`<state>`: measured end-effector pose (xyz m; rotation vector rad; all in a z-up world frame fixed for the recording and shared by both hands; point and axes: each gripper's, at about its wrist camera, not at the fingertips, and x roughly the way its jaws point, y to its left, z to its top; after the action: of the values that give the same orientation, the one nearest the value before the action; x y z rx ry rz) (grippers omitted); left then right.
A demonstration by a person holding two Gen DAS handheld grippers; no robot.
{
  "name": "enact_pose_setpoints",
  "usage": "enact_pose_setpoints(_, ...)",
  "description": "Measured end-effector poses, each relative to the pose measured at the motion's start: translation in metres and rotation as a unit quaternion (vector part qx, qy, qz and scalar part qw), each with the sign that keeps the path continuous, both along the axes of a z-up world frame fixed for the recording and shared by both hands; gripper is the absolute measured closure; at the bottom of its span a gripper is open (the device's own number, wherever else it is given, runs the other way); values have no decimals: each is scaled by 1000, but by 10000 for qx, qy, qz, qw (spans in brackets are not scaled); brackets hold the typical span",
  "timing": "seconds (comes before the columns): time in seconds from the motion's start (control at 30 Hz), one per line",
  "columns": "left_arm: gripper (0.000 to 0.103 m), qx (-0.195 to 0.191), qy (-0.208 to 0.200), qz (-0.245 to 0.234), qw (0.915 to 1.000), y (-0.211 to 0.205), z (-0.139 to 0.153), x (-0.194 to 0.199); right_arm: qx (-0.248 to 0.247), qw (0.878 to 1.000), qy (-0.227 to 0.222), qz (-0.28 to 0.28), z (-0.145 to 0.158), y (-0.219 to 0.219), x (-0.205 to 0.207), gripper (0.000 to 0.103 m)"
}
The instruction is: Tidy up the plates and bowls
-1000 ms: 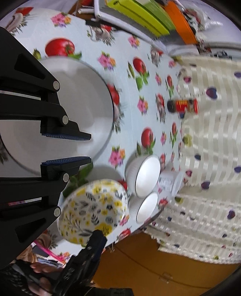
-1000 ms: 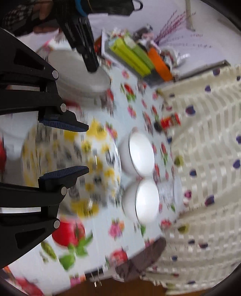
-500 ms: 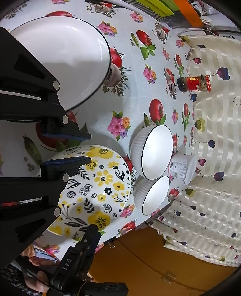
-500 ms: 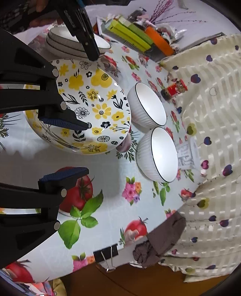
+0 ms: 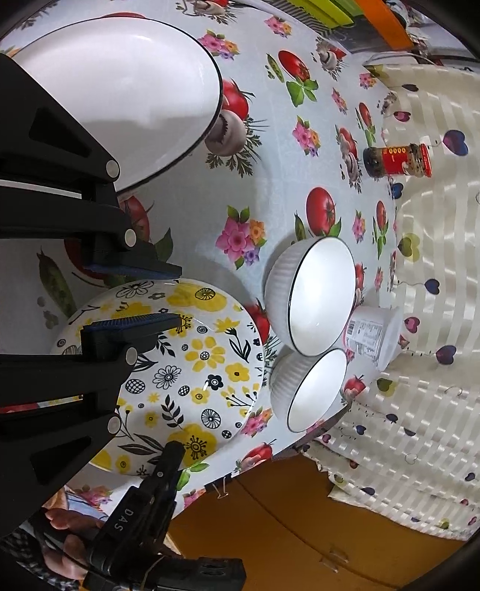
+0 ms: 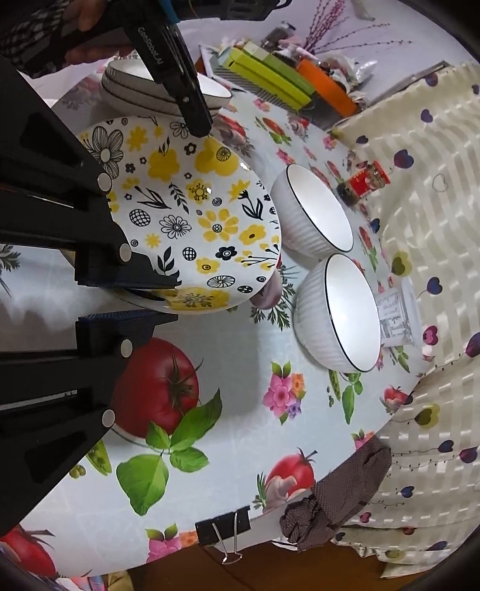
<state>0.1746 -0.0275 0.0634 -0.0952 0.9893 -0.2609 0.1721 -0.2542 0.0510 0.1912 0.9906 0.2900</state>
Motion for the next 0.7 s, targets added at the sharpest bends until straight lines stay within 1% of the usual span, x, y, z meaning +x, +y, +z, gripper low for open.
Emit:
enact_pose_setpoints(0.23,83,-102,31,-183,9998,-12,0,-7,38,9999,67,-96,1,-16,-7,93)
enact_pose_setpoints(0.37,83,-64,21,-278,9996,-20,0,-12,1,9998,98,-168,2,-23,-10,93)
enact_pose_setpoints(0.57,83,-106,22,-336,9994,-20,0,-16,-16,9998,90,-154,2,-26,-12,93)
enact_pose_setpoints(0.67,83,-244,89,-344,9991,-16,0,-14,64,9998,86,-188,3,-27,-13,92)
enact_pose_setpoints(0.7,83,-249,80,-341,9991,-15,0,-13,101,9996,74,-236,3,-29,-13,90)
